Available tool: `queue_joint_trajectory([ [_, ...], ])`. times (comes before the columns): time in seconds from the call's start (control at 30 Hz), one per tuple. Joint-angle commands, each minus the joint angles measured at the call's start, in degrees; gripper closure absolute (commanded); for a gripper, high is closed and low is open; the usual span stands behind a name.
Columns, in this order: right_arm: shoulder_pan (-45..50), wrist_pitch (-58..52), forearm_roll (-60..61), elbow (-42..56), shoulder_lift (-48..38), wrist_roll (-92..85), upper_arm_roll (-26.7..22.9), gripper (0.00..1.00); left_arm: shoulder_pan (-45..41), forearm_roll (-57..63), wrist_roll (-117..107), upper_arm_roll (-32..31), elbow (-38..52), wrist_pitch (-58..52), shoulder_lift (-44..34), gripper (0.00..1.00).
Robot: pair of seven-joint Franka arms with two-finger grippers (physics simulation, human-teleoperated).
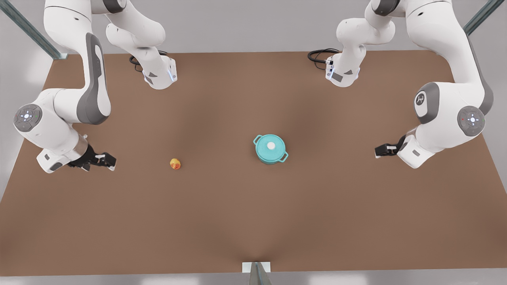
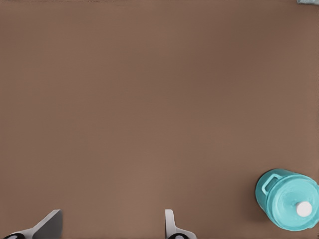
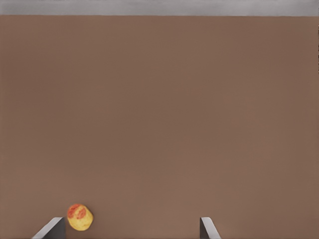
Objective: Open the pot lid and put the potato into the pot
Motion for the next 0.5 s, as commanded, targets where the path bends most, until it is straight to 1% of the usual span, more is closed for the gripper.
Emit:
queue_joint_trajectory([
  [0.0, 0.0, 2.6, 0.0, 0.1, 0.0, -0.7, 0.0, 0.0, 0.0, -0.4, -0.2, 0.0, -0.1, 2.6, 0.0, 0.0],
  [0.07, 0.1, 2.4, -0.1, 0.1, 0.0, -1.3, 0.1, 0.0, -1.2, 1.5, 0.6, -0.4, 0.4, 3.0, 0.0, 0.0],
  [0.1, 2.9, 2.1, -0.7, 0.1, 0.1, -2.2, 0.5, 0.0, -1.3, 2.3, 2.2, -1.1, -0.1, 2.2, 0.0, 0.0],
  [0.13, 5.9, 2.1, -3.2, 0.3, 0.5, -2.1, 0.5, 0.0, -1.5, 2.2, 3.5, -5.3, 0.5, 0.9, -1.5, 0.0],
  [0.17, 9.1, 1.9, -3.4, 0.6, 0.4, -2.1, 0.7, 0.0, -1.6, 2.6, -5.9, -13.4, 0.7, -0.1, -2.0, 0.0],
  [0.2, 9.6, 1.0, -3.3, 1.0, 0.2, -2.5, 0.6, 0.0, -1.8, 3.9, -22.7, -21.2, -0.2, -1.6, -4.7, 0.0],
  [0.23, 10.6, 1.0, -4.2, 1.0, 0.5, -6.0, 1.2, 0.0, -1.9, 3.1, -33.3, -28.1, -0.5, -1.3, -3.7, 0.0],
  [0.27, 11.0, 1.0, -4.2, 0.8, 0.6, -8.2, 1.2, 0.0, -3.0, 2.1, -33.7, -29.6, -0.7, 0.6, -1.0, 0.0],
  [0.3, 11.3, -0.3, -3.9, 0.5, 1.0, -9.3, 1.2, 0.01, -7.5, 3.4, -42.3, -29.7, -2.1, 4.6, 0.7, 0.0],
  [0.33, 12.7, -2.1, -3.7, 0.4, 1.2, -9.0, 1.7, 0.02, -11.4, 6.9, -59.6, -29.7, -3.7, 10.7, 2.8, 0.0],
  [0.37, 13.4, -2.4, -4.1, 0.3, 2.2, -9.0, 1.7, 0.0, -14.9, 9.8, -65.5, -29.7, -5.2, 14.4, 5.0, 0.0],
  [0.4, 13.5, -1.8, -3.7, -0.6, 2.2, -8.9, 1.7, 0.0, -16.6, 11.5, -69.4, -29.6, -6.0, 16.9, 7.2, 0.0],
  [0.47, 13.3, 5.9, -2.4, -8.1, 1.9, -8.6, 1.6, 0.0, -16.5, 14.9, -73.1, -29.4, -6.6, 18.6, 11.6, 0.0],
])
